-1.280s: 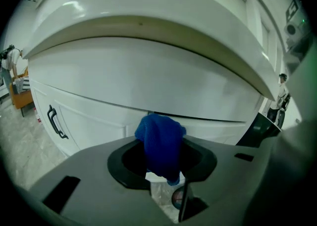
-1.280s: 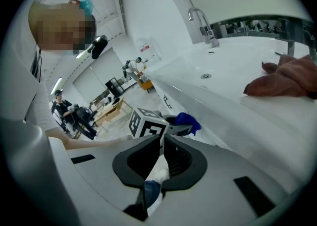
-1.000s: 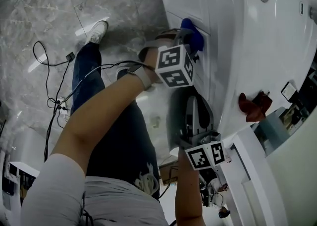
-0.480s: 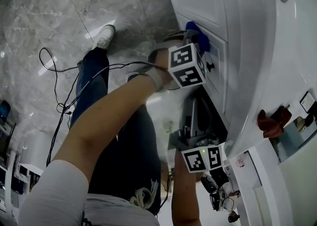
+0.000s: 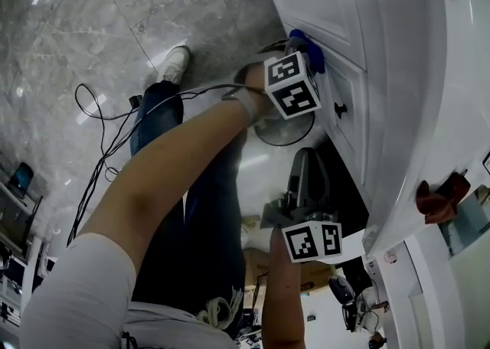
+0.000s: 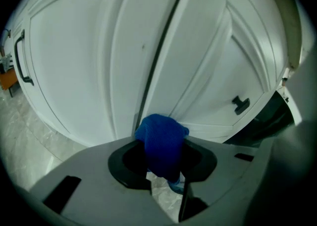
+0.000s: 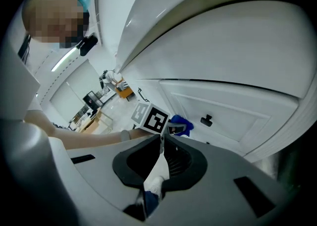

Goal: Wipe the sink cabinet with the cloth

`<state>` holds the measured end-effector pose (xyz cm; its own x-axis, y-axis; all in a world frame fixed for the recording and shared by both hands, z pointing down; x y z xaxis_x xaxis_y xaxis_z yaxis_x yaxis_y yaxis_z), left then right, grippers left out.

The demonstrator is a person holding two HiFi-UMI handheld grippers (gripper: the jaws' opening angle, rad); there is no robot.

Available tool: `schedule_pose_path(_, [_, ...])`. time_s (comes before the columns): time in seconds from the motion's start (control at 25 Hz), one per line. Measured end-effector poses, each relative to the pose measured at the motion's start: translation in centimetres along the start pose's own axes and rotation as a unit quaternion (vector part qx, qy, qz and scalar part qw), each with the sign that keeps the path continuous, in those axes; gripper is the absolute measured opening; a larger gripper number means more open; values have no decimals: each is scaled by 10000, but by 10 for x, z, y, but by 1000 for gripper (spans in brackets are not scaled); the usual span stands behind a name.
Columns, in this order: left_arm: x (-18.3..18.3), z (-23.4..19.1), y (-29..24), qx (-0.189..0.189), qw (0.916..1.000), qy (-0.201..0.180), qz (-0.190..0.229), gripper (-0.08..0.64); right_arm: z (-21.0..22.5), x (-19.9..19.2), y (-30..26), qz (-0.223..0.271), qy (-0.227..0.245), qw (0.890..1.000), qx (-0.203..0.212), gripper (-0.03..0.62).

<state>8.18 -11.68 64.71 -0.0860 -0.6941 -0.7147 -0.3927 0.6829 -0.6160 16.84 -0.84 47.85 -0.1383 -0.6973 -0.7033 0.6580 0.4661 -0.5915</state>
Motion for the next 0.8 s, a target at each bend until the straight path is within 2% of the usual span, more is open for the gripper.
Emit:
schedule_pose_path(0.16, [-9,-22,-4,246,9995,68,-191,126,-3,-6,2,38,-23,10000,-13,37])
schedule_pose_path(0.32, [-5,-24,-1,345,9991,-60,-223,126,-3,-10,7,74,-93,9999,-71,37])
schedule_pose_path(0.56, [16,-12,18,323,9995,23,69,124,-8,-12,13,94,-162,9998,-49,37])
schedule_pose_path(0.8, [48,4,46,303,9990,-181,290,123,-10,-8,16,161,-180,9997,86,37])
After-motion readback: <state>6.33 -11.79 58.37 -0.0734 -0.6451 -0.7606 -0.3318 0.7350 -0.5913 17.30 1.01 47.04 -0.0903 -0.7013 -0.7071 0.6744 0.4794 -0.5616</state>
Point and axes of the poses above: the fingertips, and each gripper's own axes: y backward along the fingers, z to its right, x out of its top, the point moved 2 cm from there along y, backward along the fingers, and after that the axes turned 9 degrees about z, right-handed, at the moved point
